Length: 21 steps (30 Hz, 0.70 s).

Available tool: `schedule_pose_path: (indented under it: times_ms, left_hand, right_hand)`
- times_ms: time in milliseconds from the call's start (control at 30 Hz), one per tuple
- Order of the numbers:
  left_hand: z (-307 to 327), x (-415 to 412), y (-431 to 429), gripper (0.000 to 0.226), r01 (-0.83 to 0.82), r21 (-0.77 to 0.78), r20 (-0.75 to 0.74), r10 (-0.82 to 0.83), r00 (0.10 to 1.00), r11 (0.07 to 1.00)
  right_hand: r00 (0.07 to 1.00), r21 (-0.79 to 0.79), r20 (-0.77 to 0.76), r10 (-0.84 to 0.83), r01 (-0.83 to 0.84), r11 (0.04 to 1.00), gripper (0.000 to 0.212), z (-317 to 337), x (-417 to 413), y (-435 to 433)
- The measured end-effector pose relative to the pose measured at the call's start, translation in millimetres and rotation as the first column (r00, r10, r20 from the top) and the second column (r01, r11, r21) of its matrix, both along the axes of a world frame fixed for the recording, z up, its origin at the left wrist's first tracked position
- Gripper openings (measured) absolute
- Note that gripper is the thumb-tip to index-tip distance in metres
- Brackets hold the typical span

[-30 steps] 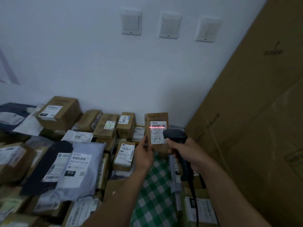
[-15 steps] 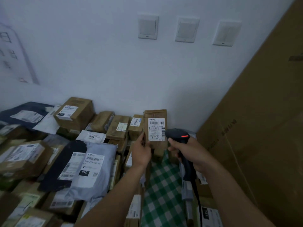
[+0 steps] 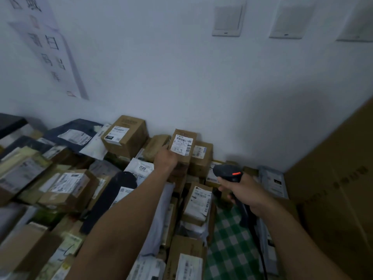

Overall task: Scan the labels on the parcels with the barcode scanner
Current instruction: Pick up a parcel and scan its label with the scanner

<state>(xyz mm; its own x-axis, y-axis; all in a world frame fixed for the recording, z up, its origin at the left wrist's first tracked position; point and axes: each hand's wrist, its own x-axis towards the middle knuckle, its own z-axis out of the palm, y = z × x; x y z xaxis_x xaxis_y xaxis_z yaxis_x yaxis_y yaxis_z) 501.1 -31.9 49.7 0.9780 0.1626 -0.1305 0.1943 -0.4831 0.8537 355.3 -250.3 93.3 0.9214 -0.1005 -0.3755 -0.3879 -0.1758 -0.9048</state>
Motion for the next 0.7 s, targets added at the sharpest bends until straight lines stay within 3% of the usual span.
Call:
schedule_pose_path:
  times_ms: [100,167,233,300,367,567,700]
  left_hand:
    - [-10,14,2,0.033,-0.083,0.053,0.005,0.083,0.997,0.995]
    - [-25,19,-3,0.041,-0.102,0.22,0.044,0.094,0.995,0.97]
    - [-38,14,-20,0.045,-0.061,0.323,0.207,-0.007,0.978,0.944]
    - [-40,-1,-49,0.039,0.036,0.276,0.335,-0.132,0.933,0.96]
    - [-46,-15,-79,0.033,0.183,0.232,0.365,-0.26,0.894,0.955]
    - [-75,-27,-172,0.034,0.424,0.046,0.063,-0.426,0.902,0.904]
    - [-102,-25,-224,0.038,0.52,-0.003,-0.155,-0.514,0.843,0.854]
  right_hand:
    - [1.0,-0.006,-0.01,-0.008,0.008,1.0,0.015,-5,7,-5]
    - [1.0,-0.013,-0.017,-0.012,0.012,1.0,0.017,-8,8,-13]
    - [0.999,0.0,-0.025,-0.039,0.039,0.999,0.02,-10,9,-25]
    - [0.995,0.004,-0.034,-0.09,0.09,0.996,0.021,-12,9,-39]
    - [0.987,0.006,-0.048,-0.155,0.155,0.988,0.02,-15,8,-54]
    - [0.952,0.017,-0.111,-0.284,0.288,0.958,0.022,-38,1,-105]
    - [0.93,-0.009,-0.145,-0.337,0.339,0.941,0.017,-55,-1,-132]
